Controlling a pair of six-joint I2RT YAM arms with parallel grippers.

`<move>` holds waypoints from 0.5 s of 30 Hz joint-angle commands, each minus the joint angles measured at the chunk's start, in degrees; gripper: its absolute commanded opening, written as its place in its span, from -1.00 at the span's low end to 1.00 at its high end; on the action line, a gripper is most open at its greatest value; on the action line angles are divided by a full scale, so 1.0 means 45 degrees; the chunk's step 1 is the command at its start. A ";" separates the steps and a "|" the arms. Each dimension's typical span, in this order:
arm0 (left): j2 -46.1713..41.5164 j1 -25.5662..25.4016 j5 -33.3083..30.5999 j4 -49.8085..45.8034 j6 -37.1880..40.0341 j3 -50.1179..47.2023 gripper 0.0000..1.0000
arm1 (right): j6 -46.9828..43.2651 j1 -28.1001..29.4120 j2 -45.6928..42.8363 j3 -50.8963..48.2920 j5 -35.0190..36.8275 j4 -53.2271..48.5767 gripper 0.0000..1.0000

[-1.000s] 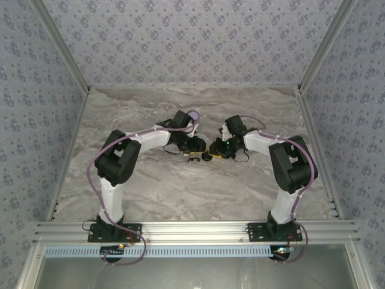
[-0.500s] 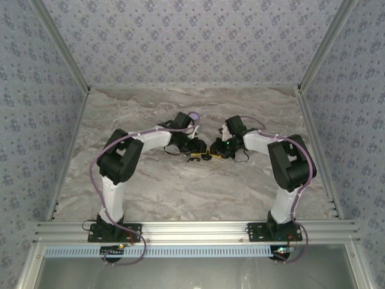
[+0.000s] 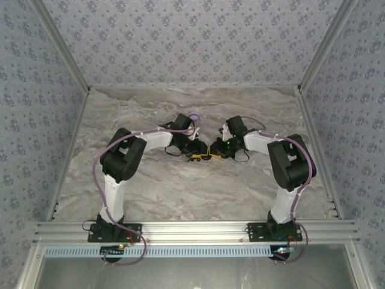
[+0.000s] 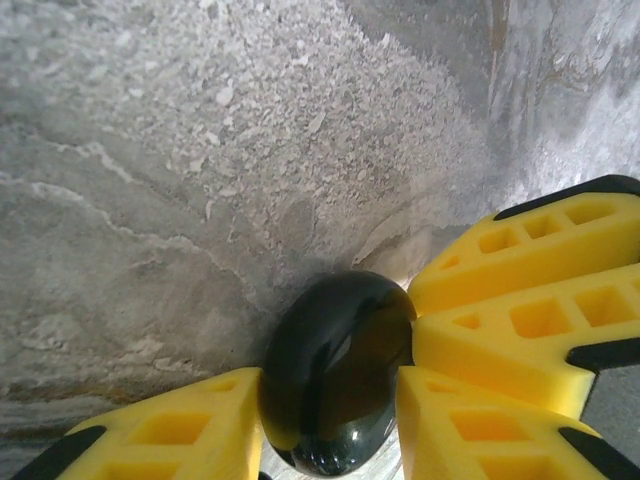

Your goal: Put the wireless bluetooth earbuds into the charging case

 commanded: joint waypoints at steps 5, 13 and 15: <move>0.0044 -0.0035 0.0900 0.0810 -0.0456 0.0135 -0.35 | 0.0264 -0.0100 0.0435 -0.0368 0.0058 -0.0026 -0.60; -0.0097 -0.0037 0.1338 0.1773 -0.1042 -0.0116 -0.37 | 0.0274 -0.0173 0.0366 -0.0477 -0.0068 0.0110 -0.60; -0.0091 -0.0027 0.1425 0.1932 -0.1149 -0.0143 -0.32 | 0.0292 -0.0215 0.0340 -0.0520 -0.0141 0.0184 -0.60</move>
